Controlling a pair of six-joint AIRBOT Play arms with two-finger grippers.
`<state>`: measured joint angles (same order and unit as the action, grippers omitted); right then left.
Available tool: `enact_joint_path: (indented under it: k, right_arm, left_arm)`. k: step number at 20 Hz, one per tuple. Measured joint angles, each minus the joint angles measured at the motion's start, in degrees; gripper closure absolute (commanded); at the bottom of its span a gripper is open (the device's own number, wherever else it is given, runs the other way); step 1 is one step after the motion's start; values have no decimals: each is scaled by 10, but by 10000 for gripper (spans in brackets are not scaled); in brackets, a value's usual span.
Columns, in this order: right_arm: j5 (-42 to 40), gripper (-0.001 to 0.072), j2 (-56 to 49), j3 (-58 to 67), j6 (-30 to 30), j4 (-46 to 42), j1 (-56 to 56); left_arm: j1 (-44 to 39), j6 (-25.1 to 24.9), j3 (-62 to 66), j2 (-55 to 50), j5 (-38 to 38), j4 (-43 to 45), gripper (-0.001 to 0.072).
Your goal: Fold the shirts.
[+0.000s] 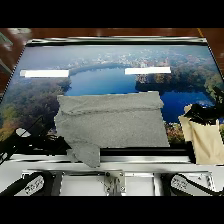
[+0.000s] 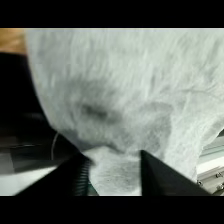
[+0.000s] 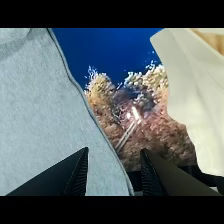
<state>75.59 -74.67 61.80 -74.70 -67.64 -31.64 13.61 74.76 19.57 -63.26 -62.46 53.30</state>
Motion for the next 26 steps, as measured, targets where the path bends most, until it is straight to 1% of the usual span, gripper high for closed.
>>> enact_joint_path:
  k: [1,2,3,5,9,14,20,21,22,23,24,25,26]
  right_arm:
    - [0,259,0,0,-1,1,0]
    - [0,157,0,-2,-1,1,0]
    - [4,23,0,-5,-3,-1,0]
    - [16,24,0,-25,0,-9,0]
    - [36,32,0,-111,35,2,0]
    - [1,33,-10,-193,48,12,0]
    - [-15,34,-45,-219,43,34,10]
    - [-11,90,-52,-220,42,37,20]
    - [-12,196,-58,-220,39,35,31]
    - [-16,357,-66,-221,37,35,43]
    - [-26,544,-71,-222,33,33,55]
    - [-36,646,-74,-222,30,29,66]
    - [-40,648,-74,-220,27,30,75]
  left_arm:
    - [-4,-3,-1,-6,13,-5,667]
    - [-7,-4,-1,-9,19,-10,667]
    - [-9,-5,-1,-12,21,-18,667]
    - [-11,-12,-1,-14,21,-24,667]
    - [-14,-34,-2,-11,4,-31,667]
    - [-14,-47,-2,-1,-8,-43,667]
    - [-14,-50,0,4,-12,-51,667]
    - [-14,-50,1,4,-12,-51,667]
    - [-14,-50,3,4,-12,-52,667]
    - [-14,-51,5,4,-12,-53,667]
    - [-14,-51,8,4,-12,-53,667]
    - [-14,-51,12,4,-13,-53,667]
    - [-14,-52,17,4,-13,-53,668]
